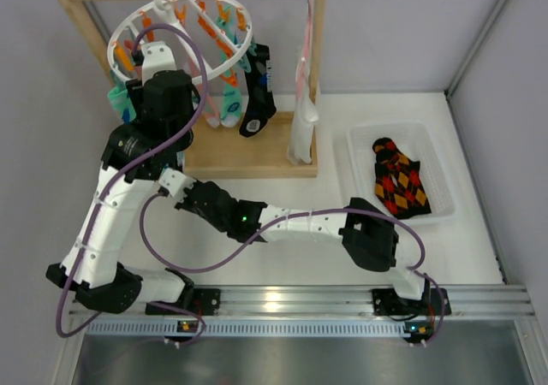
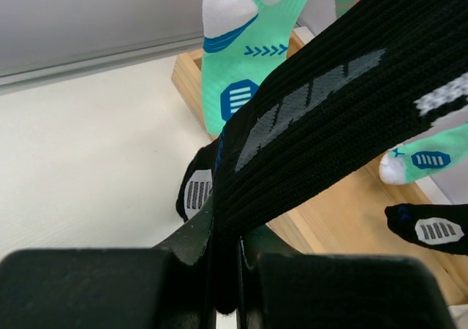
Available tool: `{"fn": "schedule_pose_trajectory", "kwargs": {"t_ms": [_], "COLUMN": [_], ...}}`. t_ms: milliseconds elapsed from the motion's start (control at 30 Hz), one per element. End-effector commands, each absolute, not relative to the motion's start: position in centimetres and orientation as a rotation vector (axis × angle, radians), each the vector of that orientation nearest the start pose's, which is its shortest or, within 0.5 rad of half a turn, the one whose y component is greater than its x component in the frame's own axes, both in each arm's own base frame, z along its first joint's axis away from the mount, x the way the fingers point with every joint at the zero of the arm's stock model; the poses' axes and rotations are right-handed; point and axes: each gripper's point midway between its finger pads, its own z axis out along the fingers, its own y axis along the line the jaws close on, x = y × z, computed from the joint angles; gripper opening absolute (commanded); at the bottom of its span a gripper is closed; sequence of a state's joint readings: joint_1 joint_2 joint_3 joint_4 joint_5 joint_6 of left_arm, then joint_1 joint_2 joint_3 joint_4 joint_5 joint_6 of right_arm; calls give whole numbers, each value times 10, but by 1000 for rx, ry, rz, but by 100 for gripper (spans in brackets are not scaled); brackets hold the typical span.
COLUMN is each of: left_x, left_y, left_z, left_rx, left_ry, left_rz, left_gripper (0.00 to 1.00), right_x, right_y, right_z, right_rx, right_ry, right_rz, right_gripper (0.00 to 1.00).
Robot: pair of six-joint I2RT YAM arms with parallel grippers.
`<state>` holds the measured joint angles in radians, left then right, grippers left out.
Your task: Remove the socks clipped to the hanger
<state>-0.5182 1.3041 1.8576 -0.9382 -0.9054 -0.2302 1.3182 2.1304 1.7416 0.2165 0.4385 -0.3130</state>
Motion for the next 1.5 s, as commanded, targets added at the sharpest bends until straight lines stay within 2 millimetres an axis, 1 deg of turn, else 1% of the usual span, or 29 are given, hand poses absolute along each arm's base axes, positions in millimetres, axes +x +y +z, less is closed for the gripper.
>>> {"fn": "schedule_pose_trajectory", "kwargs": {"t_ms": [0,233,300,333,433,533,600,633,667,700,733,767,800,833,867,900,933,967,1000,1033,1067,1100,1133,1200,1267,1333,1367,1433,1467], "left_x": [317,325,326,326,326,327,327,324,326,324,318,317,315,308,305,303,295,291,286,276,269,265,251,240,223,210,206,197,197], "left_y": [-21,-21,-21,-22,-24,-29,-36,-38,-47,-51,-52,-60,-64,-65,-69,-81,-84,-90,-101,-103,-107,-111,-113,-111,-102,-87,-81,-67,-56], "left_z": [456,452,452,452,456,455,454,454,448,446,448,440,438,441,434,430,432,430,419,422,421,408,413,408,401,392,389,374,367], "left_rx": [-357,-370,-374,-369,-365,-356,-333,-324,-283,-281,-275,-247,-242,-235,-217,-165,-140,-111,-60,-41,-16,10,38,50,42,18,0,-42,-94], "left_ry": [1739,1737,1733,1734,1727,1731,1743,1744,1770,1773,1769,1793,1800,1793,1809,1831,1827,1836,1868,1856,1852,1878,1856,1853,1835,1818,1811,1800,1798], "left_rz": [393,435,435,430,403,368,313,284,230,196,156,110,70,29,6,-64,-106,-147,-205,-253,-292,-311,-370,-394,-405,-381,-365,-330,-289], "left_gripper": [62,43,35,26,11,9,14,16,25,30,35,39,46,51,56,73,80,87,98,98,98,98,98,98,98,98,98,98,98], "right_x": [220,217,216,216,214,211,205,200,193,188,181,177,173,167,165,165,163,167,168,176,178,181,182,192,210,222,238,256,272], "right_y": [590,587,585,584,578,564,542,527,512,501,480,465,453,430,416,402,382,361,346,320,301,287,268,235,201,173,152,139,114], "right_z": [244,245,245,244,242,243,247,274,256,263,288,275,280,290,283,281,296,276,275,283,274,276,286,283,293,290,290,280,276], "right_rx": [-1036,-1041,-1037,-1035,-1026,-1002,-968,-918,-945,-919,-886,-894,-891,-894,-883,-882,-847,-859,-844,-755,-738,-700,-651,-575,-445,-358,-271,-234,-144], "right_ry": [1363,1354,1354,1354,1354,1366,1377,1356,1381,1393,1387,1430,1442,1463,1508,1538,1536,1607,1627,1650,1701,1714,1715,1775,1797,1841,1861,1923,1954], "right_rz": [436,449,456,458,463,476,491,525,518,550,583,595,605,606,599,572,576,504,475,450,407,394,405,359,305,211,141,86,23], "right_gripper": [0,0,0,0,0,0,0,0,0,0,0,0,0,0,0,0,0,0,0,0,0,0,0,0,0,0,0,0,0]}}
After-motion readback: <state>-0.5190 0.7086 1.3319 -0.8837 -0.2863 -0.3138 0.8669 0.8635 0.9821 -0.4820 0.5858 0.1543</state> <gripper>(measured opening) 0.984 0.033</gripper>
